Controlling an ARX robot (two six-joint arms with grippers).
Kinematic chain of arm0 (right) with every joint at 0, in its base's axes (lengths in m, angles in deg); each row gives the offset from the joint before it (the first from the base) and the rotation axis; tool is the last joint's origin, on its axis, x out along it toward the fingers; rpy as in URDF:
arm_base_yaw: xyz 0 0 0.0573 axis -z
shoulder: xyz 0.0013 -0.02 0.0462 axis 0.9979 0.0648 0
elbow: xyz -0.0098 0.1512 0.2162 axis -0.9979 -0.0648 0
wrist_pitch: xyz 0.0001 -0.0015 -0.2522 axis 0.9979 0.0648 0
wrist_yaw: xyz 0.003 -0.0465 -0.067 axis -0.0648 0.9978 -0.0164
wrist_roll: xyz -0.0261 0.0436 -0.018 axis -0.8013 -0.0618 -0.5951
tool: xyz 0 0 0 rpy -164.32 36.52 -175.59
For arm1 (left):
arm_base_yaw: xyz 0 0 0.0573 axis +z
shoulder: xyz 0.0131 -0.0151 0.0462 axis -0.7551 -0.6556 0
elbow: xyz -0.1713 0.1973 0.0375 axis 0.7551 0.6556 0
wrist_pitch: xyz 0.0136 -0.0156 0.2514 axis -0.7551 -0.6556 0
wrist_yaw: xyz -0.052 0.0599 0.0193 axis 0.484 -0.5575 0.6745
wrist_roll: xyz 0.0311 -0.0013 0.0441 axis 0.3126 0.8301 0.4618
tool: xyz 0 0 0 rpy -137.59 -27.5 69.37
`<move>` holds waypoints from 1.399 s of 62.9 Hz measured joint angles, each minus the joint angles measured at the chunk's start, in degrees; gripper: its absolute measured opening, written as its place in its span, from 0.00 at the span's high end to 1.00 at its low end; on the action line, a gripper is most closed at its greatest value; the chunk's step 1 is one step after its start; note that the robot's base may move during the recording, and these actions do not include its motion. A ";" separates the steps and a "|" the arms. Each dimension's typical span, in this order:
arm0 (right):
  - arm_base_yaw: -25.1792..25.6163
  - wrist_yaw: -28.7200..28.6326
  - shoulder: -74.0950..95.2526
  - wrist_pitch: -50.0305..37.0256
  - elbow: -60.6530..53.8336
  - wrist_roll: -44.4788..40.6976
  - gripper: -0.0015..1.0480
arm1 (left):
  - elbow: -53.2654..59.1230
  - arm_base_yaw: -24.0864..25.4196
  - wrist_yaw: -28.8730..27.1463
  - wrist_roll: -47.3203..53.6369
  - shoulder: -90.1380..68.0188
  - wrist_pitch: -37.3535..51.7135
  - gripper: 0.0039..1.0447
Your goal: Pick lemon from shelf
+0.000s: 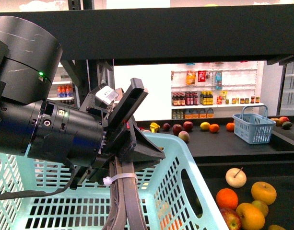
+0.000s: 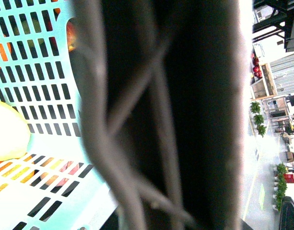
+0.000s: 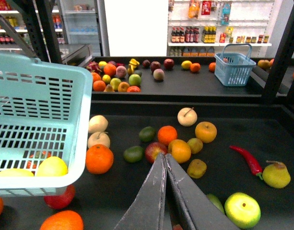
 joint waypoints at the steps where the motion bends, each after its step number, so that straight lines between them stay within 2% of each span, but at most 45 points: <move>1: 0.17 -0.15 -0.09 -0.04 -0.26 -0.02 0.93 | 0.00 0.00 0.00 -0.04 0.00 0.00 0.90; 54: 0.50 -0.74 -4.46 -0.87 -4.76 -0.07 0.93 | 0.00 0.00 -0.09 0.09 0.00 0.00 0.90; 88: 0.50 -0.74 -4.48 -0.87 -4.76 -0.04 0.08 | 0.00 0.00 -0.09 0.09 0.00 0.00 0.90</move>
